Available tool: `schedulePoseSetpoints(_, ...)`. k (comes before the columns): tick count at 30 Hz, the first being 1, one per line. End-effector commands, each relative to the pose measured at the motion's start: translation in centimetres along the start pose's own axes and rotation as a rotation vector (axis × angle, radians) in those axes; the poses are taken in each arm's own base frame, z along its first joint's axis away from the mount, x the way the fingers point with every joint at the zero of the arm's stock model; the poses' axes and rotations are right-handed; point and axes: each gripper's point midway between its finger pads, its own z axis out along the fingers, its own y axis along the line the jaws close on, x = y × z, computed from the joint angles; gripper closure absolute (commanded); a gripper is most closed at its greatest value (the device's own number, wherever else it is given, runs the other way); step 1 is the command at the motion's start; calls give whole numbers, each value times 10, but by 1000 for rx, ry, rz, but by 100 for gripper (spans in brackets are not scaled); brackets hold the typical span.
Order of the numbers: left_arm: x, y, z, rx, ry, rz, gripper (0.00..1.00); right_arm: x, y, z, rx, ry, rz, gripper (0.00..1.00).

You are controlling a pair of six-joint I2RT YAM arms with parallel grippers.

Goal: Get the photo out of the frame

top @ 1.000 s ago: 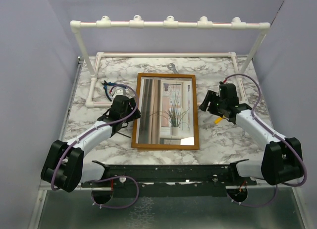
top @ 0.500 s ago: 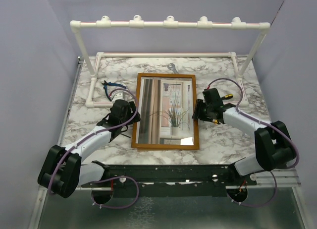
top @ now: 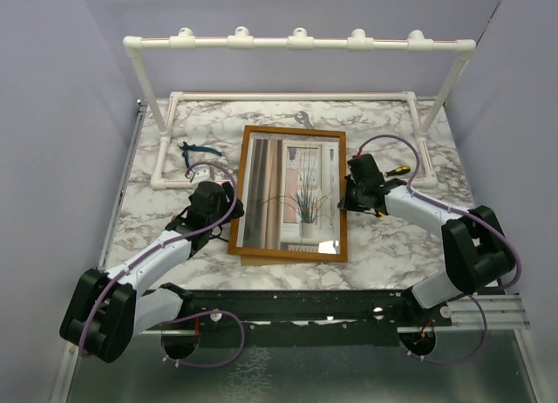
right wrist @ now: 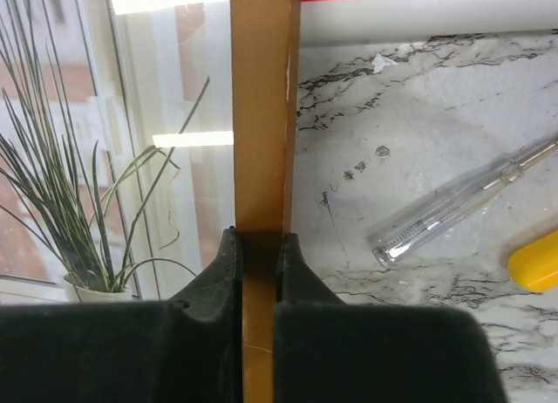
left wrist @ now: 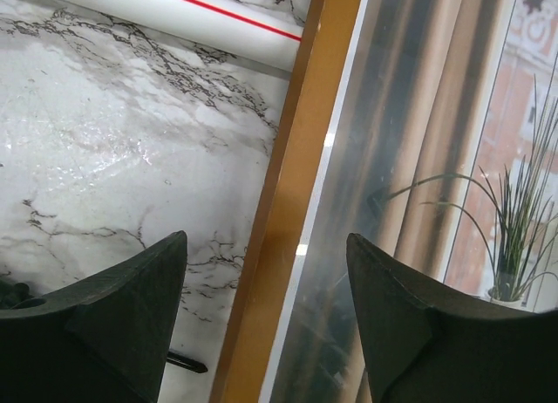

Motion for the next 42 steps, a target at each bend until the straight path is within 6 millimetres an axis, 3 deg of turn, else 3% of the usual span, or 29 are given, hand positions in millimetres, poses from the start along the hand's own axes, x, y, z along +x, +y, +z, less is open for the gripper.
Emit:
schedulePoseSetpoints(1, -9, -7, -7, 31, -43, -28, 25, -21, 7, -7, 13, -56, 38, 99)
schedulePoseSetpoints(6, -13, -9, -12, 40, -52, -41, 25, -33, 16, -26, -2, -88, 56, 99)
schedulePoseSetpoints(11, -13, -10, -10, 35, -44, -43, 24, -32, 37, -30, -25, -81, 16, 99)
schedulePoseSetpoints(23, -15, -9, -11, 21, -34, -20, 22, -26, 75, -13, -52, -70, 46, 99)
schedulePoseSetpoints(28, -11, -9, -7, 17, -14, -7, 22, -24, 73, -7, -17, -86, 77, 96)
schedulePoseSetpoints(34, -7, -9, -2, 9, 14, 10, 22, -21, 70, -9, -16, -90, 68, 62)
schedulePoseSetpoints(39, -5, -18, -3, 46, 34, 11, 22, -26, 67, -25, -45, -127, 5, 48)
schedulePoseSetpoints(42, -7, -27, -5, 75, 41, 29, 20, -27, 57, -35, -23, -152, -10, 29)
